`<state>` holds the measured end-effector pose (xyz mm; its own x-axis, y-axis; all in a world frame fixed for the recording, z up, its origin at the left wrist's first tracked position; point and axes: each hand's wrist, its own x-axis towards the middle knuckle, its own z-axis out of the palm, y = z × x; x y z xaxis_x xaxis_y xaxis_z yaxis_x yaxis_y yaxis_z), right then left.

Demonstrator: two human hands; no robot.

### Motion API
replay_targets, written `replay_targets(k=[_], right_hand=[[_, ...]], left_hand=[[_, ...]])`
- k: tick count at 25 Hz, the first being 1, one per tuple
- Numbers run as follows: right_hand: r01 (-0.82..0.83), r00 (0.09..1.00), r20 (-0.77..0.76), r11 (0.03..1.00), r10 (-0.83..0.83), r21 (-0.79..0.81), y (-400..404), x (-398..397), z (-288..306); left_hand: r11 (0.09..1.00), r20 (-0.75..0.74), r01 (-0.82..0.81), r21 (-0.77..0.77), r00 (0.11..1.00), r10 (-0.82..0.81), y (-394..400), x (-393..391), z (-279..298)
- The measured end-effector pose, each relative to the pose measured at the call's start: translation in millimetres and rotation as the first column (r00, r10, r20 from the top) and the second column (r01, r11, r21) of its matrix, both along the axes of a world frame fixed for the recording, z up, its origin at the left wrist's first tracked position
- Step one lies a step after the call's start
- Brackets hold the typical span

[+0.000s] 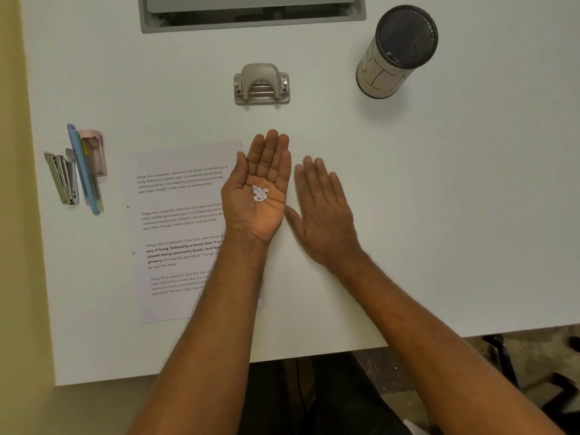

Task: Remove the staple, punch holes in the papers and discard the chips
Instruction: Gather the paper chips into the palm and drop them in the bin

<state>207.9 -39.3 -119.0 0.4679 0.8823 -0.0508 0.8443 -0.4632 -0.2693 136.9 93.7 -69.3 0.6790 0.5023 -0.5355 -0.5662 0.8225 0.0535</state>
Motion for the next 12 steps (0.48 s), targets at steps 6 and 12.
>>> replay_targets(k=[6,12], right_hand=[[0.211,0.976,-0.041,0.977,-0.212,-0.03,-13,12,7],[0.524,0.809,-0.479,0.788,-0.34,0.325,-11,19,46]], left_hand=[[1.0,-0.031,-0.015,-0.004,0.999,0.015,3,3,-1],[1.0,-0.05,0.002,-0.015,0.999,-0.003,-2,15,-2]])
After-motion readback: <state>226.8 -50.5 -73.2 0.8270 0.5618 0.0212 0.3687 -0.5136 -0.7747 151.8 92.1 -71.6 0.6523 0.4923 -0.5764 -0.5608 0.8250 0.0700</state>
